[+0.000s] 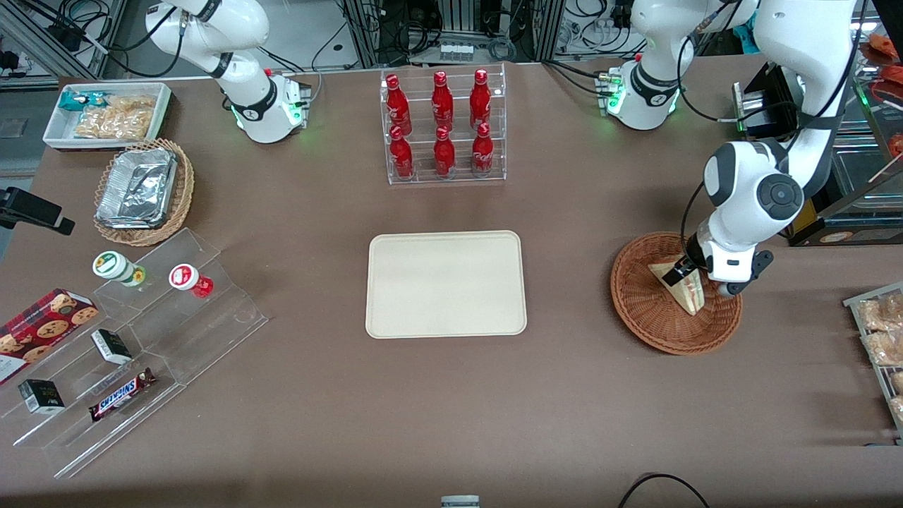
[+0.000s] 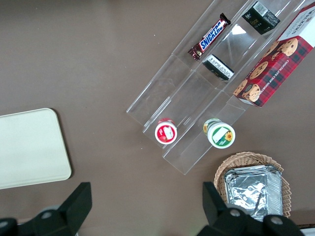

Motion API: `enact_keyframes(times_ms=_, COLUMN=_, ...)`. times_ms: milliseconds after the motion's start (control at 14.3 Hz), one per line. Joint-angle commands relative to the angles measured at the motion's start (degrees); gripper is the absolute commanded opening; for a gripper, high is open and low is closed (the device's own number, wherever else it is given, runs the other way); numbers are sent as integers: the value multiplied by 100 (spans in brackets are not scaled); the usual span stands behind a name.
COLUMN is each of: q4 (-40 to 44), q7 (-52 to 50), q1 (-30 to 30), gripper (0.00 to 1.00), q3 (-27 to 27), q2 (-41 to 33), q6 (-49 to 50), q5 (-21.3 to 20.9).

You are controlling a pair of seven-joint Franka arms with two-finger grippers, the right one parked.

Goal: Place sandwich from basket to tray
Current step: 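Close the left gripper on the wrapped sandwich and lift it, then carry the sandwich with the left gripper over the cream tray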

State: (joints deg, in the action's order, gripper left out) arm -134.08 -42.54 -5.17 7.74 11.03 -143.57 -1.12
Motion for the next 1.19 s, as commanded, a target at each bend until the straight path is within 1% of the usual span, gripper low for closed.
enact_keyframes(times_ms=0, q4=40, q7=-105, q1=-54, gripper=8, q3=43, q2=-74, q6=-39, q5=-82)
enact_keyframes(times_ms=140, q4=57, q7=-114, q1=-37, gripper=3, q3=52, q2=-171, q6=22, q5=-82)
enact_keyframes(times_ms=209, q4=57, q7=-114, q1=-11, gripper=3, q3=61, q2=-276, q6=144, q5=-90)
enact_keyframes(times_ms=349, q4=249, q7=-114, q1=68, gripper=3, q3=113, q2=-487, q6=722, q5=-91)
enact_keyframes(times_ms=488, q4=853, q7=-122, q1=375, gripper=2, q3=210, q2=-506, q6=1573, q5=-82)
enact_keyframes(times_ms=558, q4=1344, q7=-114, q1=646, gripper=0, q3=236, q2=-401, q6=2178, q5=-82)
enact_keyframes(times_ms=628, q4=1723, q7=-88, q1=936, gripper=0, q3=245, q2=-226, q6=2576, q5=-108)
enact_keyframes(times_ms=767, q4=2235, q7=236, q1=1490, gripper=0, q3=246, q2=47, q6=2677, q5=-676)
enact_keyframes(times_ms=837, q4=2481, q7=220, q1=1710, gripper=0, q3=246, q2=205, q6=2685, q5=-740)
enact_keyframes(times_ms=977, q4=2999, q7=115, q1=2150, gripper=0, q3=263, q2=574, q6=2930, q5=-601)
enact_keyframes(times_ms=1116, q4=3457, q7=97, q1=2554, gripper=0, q3=281, q2=987, q6=2984, q5=-172)
